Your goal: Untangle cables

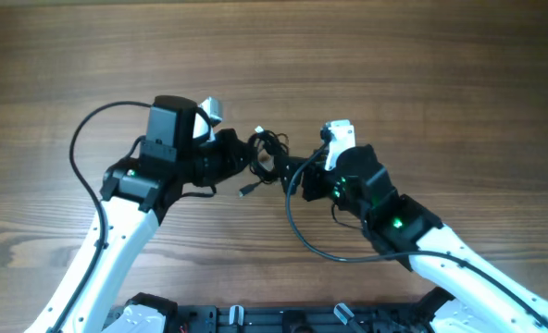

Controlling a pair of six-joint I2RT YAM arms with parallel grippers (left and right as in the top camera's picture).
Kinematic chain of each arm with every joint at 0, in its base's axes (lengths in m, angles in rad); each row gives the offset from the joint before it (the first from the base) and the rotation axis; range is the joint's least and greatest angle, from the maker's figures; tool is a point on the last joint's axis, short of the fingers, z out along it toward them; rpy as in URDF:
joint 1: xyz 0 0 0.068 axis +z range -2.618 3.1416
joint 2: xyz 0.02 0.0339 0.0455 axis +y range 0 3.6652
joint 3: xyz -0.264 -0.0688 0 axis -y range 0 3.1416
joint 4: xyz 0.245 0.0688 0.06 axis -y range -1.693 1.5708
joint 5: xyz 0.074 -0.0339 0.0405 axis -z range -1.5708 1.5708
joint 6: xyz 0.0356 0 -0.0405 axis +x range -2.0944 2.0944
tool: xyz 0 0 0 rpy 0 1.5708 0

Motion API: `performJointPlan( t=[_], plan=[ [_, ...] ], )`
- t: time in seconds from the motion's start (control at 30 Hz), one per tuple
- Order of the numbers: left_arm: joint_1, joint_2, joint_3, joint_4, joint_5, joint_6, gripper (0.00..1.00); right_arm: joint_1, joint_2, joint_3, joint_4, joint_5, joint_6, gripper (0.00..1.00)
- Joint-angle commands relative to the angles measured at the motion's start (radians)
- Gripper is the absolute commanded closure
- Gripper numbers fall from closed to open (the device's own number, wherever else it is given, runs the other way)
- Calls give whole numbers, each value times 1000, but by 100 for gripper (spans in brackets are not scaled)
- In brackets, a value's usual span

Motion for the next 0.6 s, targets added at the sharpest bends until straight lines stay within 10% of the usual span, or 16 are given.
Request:
performJointPlan(
  t=[0.0, 0.27, 0.57],
  plan=[
    [48, 0, -1, 5, -12, 322, 96, -35, -135, 8, -62, -21, -115, 1],
    [55, -3, 0, -141, 119, 771, 96, -45, -33, 8, -64, -382, -547, 36],
    [55, -97, 1, -206, 140, 791, 96, -47, 172, 8, 70, -379, -720, 47]
  ],
)
